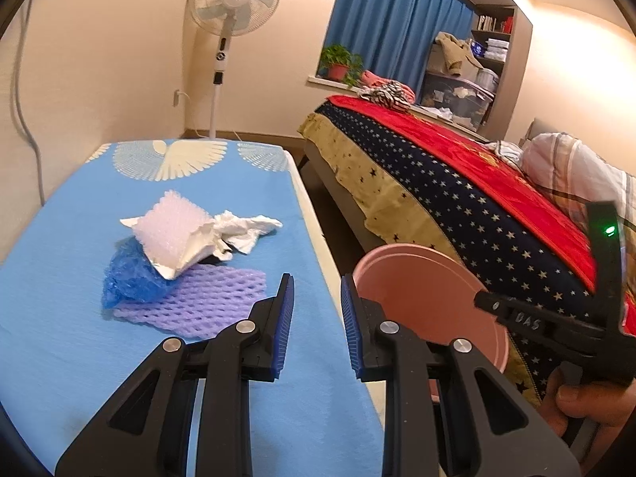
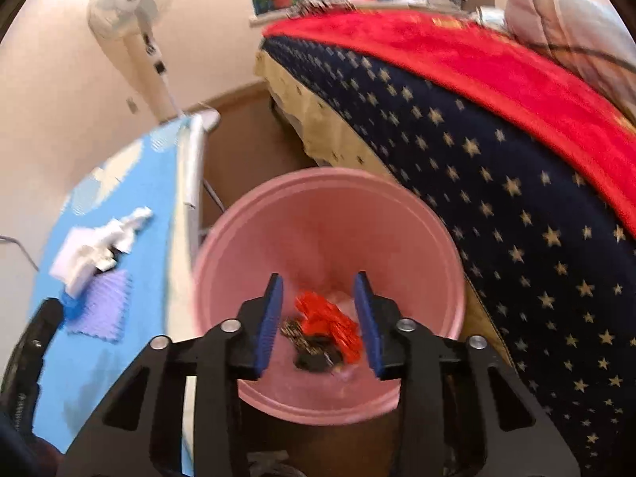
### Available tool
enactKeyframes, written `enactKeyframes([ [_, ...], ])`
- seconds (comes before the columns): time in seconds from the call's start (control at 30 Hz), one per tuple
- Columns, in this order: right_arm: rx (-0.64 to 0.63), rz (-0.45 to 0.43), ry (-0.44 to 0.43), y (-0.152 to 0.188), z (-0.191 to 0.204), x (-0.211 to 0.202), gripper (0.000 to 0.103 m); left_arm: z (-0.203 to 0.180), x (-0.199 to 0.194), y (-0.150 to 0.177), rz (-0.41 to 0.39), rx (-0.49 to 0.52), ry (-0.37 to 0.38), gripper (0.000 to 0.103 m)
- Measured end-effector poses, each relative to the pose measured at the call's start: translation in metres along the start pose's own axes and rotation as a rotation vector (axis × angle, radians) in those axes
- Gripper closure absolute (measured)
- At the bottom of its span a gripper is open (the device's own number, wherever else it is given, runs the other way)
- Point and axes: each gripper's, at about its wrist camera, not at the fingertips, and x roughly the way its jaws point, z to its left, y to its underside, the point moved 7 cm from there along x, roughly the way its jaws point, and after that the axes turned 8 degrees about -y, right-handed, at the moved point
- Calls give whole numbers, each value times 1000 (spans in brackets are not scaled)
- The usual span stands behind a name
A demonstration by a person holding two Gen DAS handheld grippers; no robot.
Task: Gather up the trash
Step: 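Move both tools back to the trash pile on the mattress, then grasp the crumpled white paper with the right tool while the left tool grasps the white foam sheet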
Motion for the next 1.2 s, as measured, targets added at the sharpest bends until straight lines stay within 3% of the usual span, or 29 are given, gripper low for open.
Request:
enactKeyframes([
  [0.27, -114, -131, -148, -13, 68, -3, 72, 39, -2, -8, -60, -54, -116, 78],
  [0.67, -194, -116, -342, -1, 163, 29, 79, 127, 0, -9, -99, -186, -309, 78],
  [0.97, -216, -24, -458, 26, 217, 63, 76, 172, -7, -26, -151, -266, -357, 79],
  [1.03, -218, -1, -476, 31, 226, 69, 72, 177, -7, -30, -156, -276, -353, 79],
  [1.1, -225, 28, -481, 37, 234, 78, 54, 178, -3, -34, -154, -275, -315, 79],
  [1.2, -236, 57, -488, 45, 241, 86, 56, 176, 2, -40, -158, -244, -289, 79],
])
